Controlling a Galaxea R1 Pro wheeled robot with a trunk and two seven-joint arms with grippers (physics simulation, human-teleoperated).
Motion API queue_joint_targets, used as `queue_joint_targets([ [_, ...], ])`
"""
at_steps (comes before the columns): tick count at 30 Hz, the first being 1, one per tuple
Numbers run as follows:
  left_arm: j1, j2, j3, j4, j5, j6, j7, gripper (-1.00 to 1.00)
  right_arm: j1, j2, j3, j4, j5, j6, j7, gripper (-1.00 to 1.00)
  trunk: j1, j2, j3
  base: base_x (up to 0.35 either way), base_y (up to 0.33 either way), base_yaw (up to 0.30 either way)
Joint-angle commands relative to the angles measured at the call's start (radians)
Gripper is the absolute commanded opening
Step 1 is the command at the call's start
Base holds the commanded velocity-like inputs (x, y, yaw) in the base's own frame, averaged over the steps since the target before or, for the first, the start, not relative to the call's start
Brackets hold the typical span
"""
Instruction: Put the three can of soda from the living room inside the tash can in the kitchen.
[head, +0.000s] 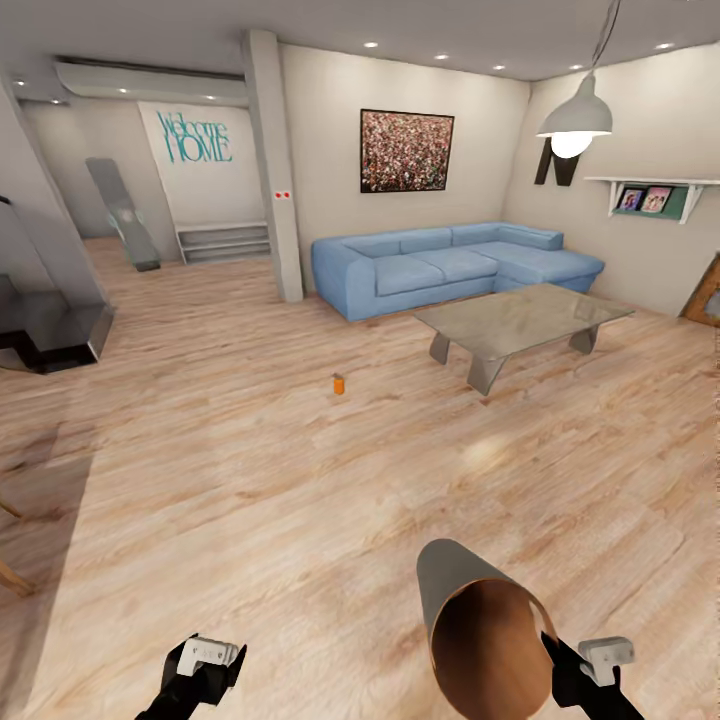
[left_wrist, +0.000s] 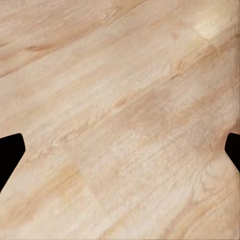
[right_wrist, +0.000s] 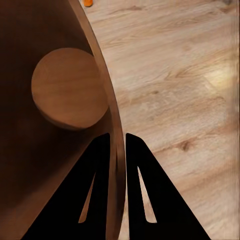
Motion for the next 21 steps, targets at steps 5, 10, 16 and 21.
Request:
queue_joint_targets([
  [5,0.000,0.001,0.000,0.000,0.001,0.001,0.000,1.00,0.000,0.000,-0.002,-0.002,-0.012,0.000,0.008,-1.00,0.000,0.000,0.000,0.328,0.000,-0.252],
  [10,0.000,0.002,0.000,-0.001,0.001,0.001,0.000,1.00,0.000,-0.001,-0.003,-0.002,-0.012,0.000,0.008,-1.00,0.000,0.000,0.000,0.328,0.000,-0.252],
  [16,0.000,0.003,0.000,-0.001,0.002,0.001,0.000,1.00,-0.001,-0.001,-0.004,-0.002,-0.012,0.000,0.008,-1.00,0.000,0.000,0.000,0.328,0.000,-0.250],
  [21,0.000,0.003,0.000,-0.001,0.002,0.001,0.000,1.00,0.000,-0.001,-0.004,-0.002,-0.012,0.000,0.008,-1.00,0.000,0.000,0.000,0.328,0.000,-0.238],
])
